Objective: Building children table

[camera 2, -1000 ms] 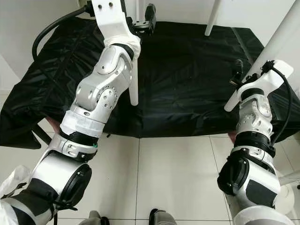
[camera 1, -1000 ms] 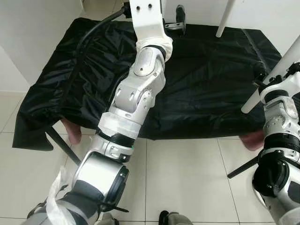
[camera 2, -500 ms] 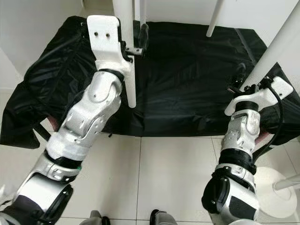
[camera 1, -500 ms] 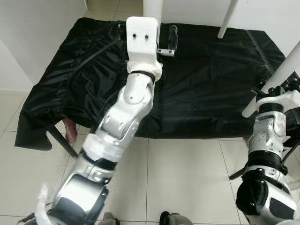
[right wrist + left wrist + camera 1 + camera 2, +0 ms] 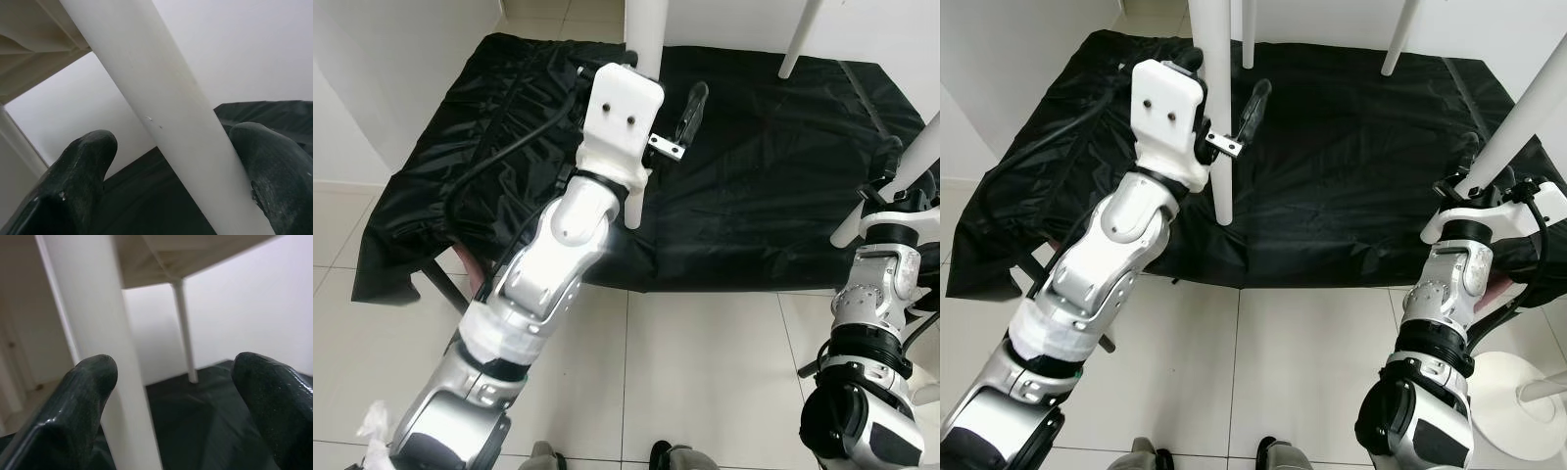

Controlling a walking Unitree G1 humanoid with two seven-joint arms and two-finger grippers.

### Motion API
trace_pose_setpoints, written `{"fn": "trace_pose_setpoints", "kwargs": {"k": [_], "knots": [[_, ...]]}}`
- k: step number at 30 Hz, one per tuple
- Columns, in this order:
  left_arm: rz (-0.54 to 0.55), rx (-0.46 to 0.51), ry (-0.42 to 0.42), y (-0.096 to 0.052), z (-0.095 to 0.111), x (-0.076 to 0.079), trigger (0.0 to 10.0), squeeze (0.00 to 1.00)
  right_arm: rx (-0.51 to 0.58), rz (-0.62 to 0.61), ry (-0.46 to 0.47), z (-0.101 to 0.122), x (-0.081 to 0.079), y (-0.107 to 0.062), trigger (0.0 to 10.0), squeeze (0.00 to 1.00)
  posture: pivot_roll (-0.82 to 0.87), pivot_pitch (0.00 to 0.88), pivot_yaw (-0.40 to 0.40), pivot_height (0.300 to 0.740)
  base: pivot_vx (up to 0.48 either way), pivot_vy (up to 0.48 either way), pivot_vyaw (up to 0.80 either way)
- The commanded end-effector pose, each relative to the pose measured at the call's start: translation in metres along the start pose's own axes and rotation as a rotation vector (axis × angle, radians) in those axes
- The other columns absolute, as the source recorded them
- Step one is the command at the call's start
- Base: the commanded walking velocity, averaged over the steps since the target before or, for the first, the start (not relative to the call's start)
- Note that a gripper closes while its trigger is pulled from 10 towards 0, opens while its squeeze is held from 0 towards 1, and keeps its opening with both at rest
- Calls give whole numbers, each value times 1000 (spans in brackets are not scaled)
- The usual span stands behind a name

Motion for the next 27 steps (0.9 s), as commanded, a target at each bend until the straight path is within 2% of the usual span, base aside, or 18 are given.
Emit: {"fn": "trace_pose_setpoints", "kwargs": {"k": [1, 3, 4, 5, 8, 10, 15, 18, 19, 20, 21, 23, 24, 27], "knots": [[-55, -13, 13, -10, -4, 5, 10000, 0, 46, -50, -94, 7, 6, -7, 10000, 0, 28, 143, 9, 740, 0, 0, 0], [-55, -13, 13, -10, -4, 5, 10000, 0, 46, -50, -94, 7, 6, -7, 10000, 0, 28, 143, 9, 740, 0, 0, 0], [-66, -26, 20, -16, -7, 5, 10000, 0, 75, -83, -150, 11, 9, -10, 10000, 0, 28, 143, 9, 740, 0, 0, 0], [-80, -60, 27, -28, -14, 5, 10000, 0, 137, -158, -242, 20, 13, -20, 10000, 0, 26, 143, 13, 740, 0, 0, 0], [-86, -68, 26, -32, -16, 5, 10000, 0, 156, -162, -283, 23, 12, -23, 10000, 0, 26, 143, 13, 740, 0, 0, 0], [-103, -99, 20, -41, -20, 8, 10000, 0, 180, -149, -332, 26, 7, -29, 10000, 0, 21, 138, 25, 740, 0, 0, 0], [-136, -148, 25, -54, -28, 12, 10000, 0, 156, -97, -394, 21, -2, -37, 10000, 0, 20, 131, 28, 740, 0, 0, 0], [-163, -218, 5, -70, -42, 15, 10000, 0, 75, -22, -404, 5, -12, -51, 10000, 0, 20, 119, 27, 740, 0, 0, 0], [-163, -218, 5, -70, -42, 15, 10000, 0, 75, -22, -404, 5, -12, -51, 10000, 0, 20, 119, 27, 740, 0, 0, 0], [-164, -254, 34, -79, -51, 14, 10000, 0, 23, 11, -401, -4, -15, -60, 10000, 0, 20, 112, 27, 740, 0, 0, 0], [-164, -254, 34, -79, -51, 14, 10000, 0, 23, 11, -401, -4, -15, -60, 10000, 0, 20, 112, 27, 740, 0, 0, 0], [-174, -296, 77, -92, -63, 15, 10000, 0, -48, 66, -422, -17, -19, -75, 10000, 0, 21, 107, 30, 740, 0, 0, 0], [-174, -296, 77, -92, -63, 15, 10000, 0, -48, 66, -422, -17, -19, -75, 10000, 0, 21, 107, 30, 740, 0, 0, 0], [-191, -374, 71, -112, -86, 15, 10000, 0, -195, 182, -483, -42, -17, -111, 10000, 0, 17, 92, 34, 740, 0, 0, 0]]}}
Point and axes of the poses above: a point about 5 cm out from each wrist's last joint towards the gripper, its own y axis pointing out of the wrist towards the gripper, its own z axis along the axis of the wrist's last joint, x = y × z, the point moved 1 cm from there along y, pointing out of the wrist towards the gripper, and after that the axes turned 3 degrees about y, right-handed, at the moved point
